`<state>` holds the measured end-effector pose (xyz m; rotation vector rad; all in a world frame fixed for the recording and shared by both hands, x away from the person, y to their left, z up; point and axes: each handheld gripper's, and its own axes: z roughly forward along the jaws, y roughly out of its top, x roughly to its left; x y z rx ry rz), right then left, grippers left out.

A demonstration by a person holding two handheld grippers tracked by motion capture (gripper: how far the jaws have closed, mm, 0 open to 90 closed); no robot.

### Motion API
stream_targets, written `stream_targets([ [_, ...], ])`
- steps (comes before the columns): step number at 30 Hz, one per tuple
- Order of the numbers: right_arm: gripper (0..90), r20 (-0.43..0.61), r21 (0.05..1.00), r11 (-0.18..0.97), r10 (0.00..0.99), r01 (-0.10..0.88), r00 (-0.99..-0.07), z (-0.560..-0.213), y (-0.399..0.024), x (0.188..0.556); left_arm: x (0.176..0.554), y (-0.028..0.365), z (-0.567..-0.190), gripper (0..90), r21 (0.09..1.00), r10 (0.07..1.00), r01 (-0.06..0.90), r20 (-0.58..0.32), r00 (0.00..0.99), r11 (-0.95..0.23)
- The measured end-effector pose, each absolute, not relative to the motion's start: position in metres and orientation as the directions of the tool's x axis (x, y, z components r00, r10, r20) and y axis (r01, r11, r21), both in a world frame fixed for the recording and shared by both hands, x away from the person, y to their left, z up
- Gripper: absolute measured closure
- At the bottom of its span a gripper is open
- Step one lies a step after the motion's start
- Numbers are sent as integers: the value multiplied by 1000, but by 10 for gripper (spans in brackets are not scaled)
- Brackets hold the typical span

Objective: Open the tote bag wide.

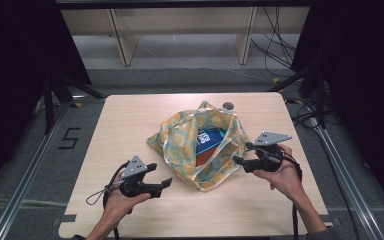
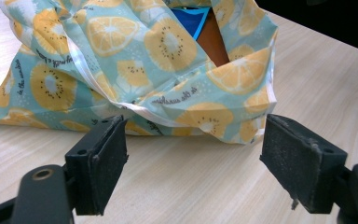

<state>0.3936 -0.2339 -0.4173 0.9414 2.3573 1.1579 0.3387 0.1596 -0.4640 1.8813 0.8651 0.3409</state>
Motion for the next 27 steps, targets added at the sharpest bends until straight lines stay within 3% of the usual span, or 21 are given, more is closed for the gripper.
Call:
stream_targets([
  [12,306,-23,790,454,694,412,-720,-427,-236,375,321,165,-478,197,870,706,435,-158,691,-231],
  [27,298,-44,786,467,696,405,-717,-453,-235,344,300,163,-489,150,864,703,423,-120,701,-273],
])
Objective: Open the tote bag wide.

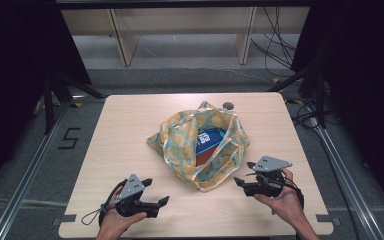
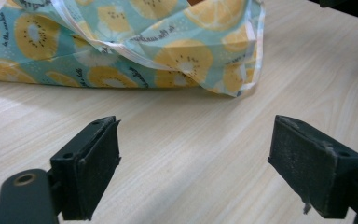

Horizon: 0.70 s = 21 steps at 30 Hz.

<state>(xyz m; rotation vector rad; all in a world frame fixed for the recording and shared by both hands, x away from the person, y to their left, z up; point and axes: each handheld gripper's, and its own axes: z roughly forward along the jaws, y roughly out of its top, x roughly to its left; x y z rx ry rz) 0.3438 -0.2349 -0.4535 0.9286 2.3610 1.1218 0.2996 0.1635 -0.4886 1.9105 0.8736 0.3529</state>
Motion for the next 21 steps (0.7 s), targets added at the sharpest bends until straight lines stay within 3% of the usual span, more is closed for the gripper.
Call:
stream_targets([
  [21,282,-34,760,467,724,453,-689,-483,-256,299,295,163,-493,150,845,681,399,-59,730,-355],
])
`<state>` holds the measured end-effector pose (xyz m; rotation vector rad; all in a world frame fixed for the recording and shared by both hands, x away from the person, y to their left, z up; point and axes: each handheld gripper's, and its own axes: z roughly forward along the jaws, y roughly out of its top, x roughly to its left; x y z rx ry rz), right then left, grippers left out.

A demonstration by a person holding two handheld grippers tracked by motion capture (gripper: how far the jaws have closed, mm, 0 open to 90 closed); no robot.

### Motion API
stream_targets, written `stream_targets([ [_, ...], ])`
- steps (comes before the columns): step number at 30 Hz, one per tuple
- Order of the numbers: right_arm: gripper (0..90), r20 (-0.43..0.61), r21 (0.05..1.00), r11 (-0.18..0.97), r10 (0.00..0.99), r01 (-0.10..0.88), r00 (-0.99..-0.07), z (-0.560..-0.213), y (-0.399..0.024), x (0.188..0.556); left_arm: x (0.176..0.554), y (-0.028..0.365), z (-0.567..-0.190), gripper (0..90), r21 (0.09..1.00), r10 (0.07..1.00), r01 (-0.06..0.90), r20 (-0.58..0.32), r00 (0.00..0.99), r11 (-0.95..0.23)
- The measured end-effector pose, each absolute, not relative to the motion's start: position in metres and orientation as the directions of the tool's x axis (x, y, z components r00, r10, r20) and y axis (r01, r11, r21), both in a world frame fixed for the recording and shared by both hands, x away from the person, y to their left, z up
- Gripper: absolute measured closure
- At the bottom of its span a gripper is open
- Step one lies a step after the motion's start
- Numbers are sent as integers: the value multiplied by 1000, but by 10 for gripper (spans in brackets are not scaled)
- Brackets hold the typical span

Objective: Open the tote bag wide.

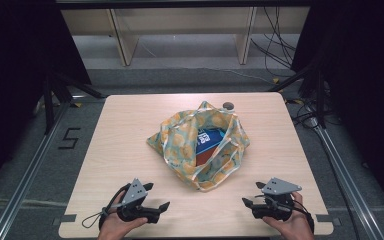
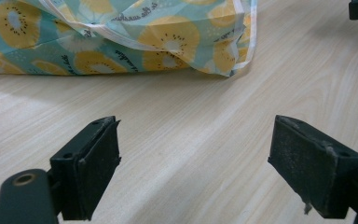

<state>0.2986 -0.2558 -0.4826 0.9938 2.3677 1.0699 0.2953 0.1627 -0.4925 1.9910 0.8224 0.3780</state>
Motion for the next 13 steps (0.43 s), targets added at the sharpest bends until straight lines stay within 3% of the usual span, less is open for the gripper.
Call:
stream_targets([
  [9,280,-49,745,489,719,455,-693,-485,-256,300,295,163,-493,150,846,697,421,-86,712,-325],
  [13,280,-46,738,496,713,457,-699,-486,-256,300,297,165,-493,150,845,696,407,-59,716,-347],
])
